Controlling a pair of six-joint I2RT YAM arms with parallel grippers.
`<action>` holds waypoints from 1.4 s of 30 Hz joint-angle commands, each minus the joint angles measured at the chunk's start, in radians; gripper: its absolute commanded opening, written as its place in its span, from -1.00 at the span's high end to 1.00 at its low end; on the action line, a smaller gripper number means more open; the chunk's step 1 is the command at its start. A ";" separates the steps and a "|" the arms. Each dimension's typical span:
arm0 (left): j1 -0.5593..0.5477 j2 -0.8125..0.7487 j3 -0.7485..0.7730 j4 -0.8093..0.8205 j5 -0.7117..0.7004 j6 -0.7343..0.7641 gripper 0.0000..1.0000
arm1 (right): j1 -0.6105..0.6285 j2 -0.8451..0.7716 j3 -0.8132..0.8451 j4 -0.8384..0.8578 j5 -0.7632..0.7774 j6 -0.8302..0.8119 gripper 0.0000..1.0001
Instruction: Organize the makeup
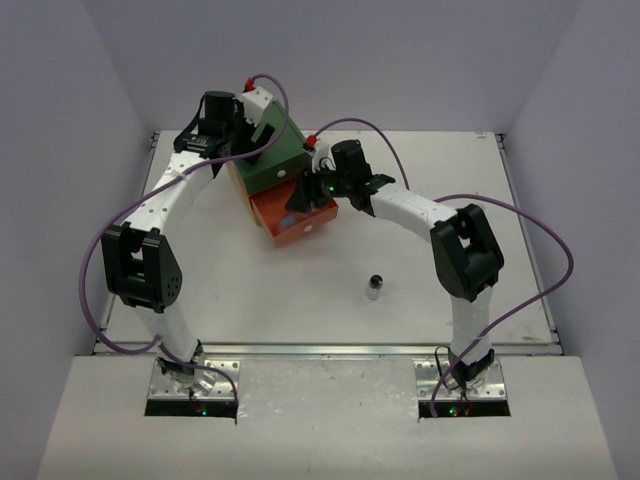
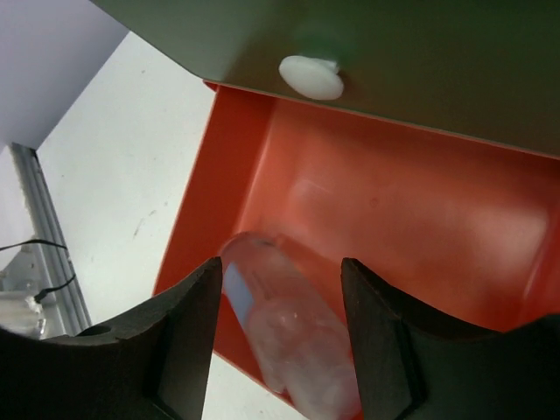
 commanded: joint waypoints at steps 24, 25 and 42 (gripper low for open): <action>-0.005 0.027 0.008 -0.037 0.031 -0.017 -0.87 | -0.004 -0.452 0.078 -1.002 0.517 -0.170 -0.98; -0.005 0.027 0.011 -0.036 0.034 -0.019 -0.87 | -0.002 -0.483 0.021 -1.004 0.528 -0.144 -0.98; -0.005 0.001 0.016 -0.043 0.038 -0.027 -0.88 | 0.119 -0.516 -0.363 -0.803 0.587 0.009 -0.97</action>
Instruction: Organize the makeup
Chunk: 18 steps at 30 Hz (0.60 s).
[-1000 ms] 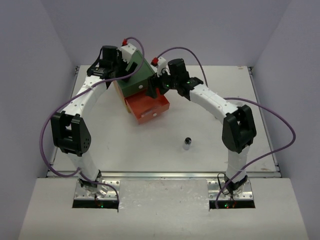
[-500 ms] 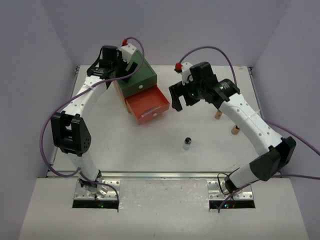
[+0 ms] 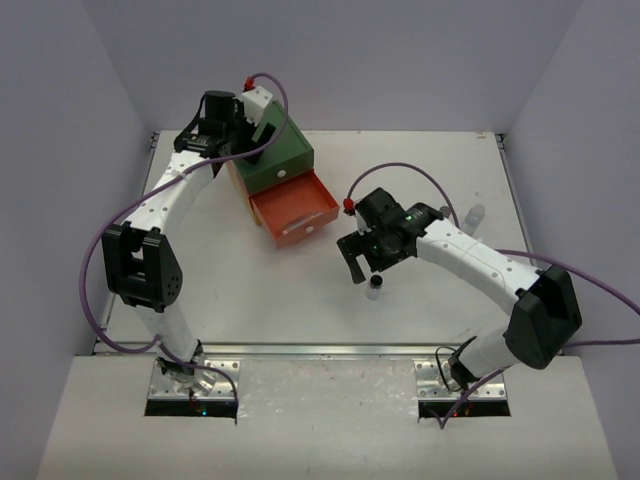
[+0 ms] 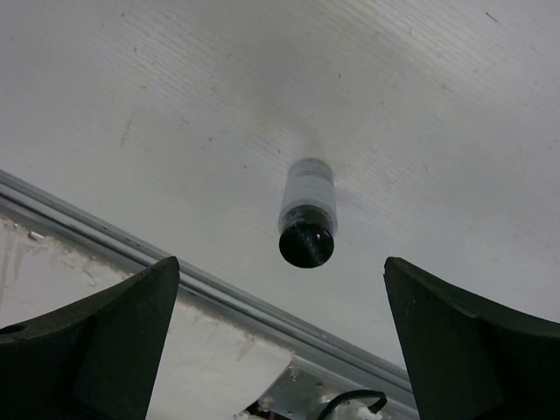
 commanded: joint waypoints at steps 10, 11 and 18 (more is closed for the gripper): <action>-0.005 -0.019 0.010 -0.050 0.010 0.006 -0.89 | 0.013 0.141 -0.091 0.121 0.061 0.052 -0.59; -0.005 -0.018 0.010 -0.051 0.010 0.006 -0.89 | 0.013 0.144 -0.096 0.128 0.055 0.053 -0.54; -0.005 -0.026 0.015 -0.060 0.012 0.012 -0.89 | 0.013 0.176 -0.111 0.148 0.024 0.050 0.39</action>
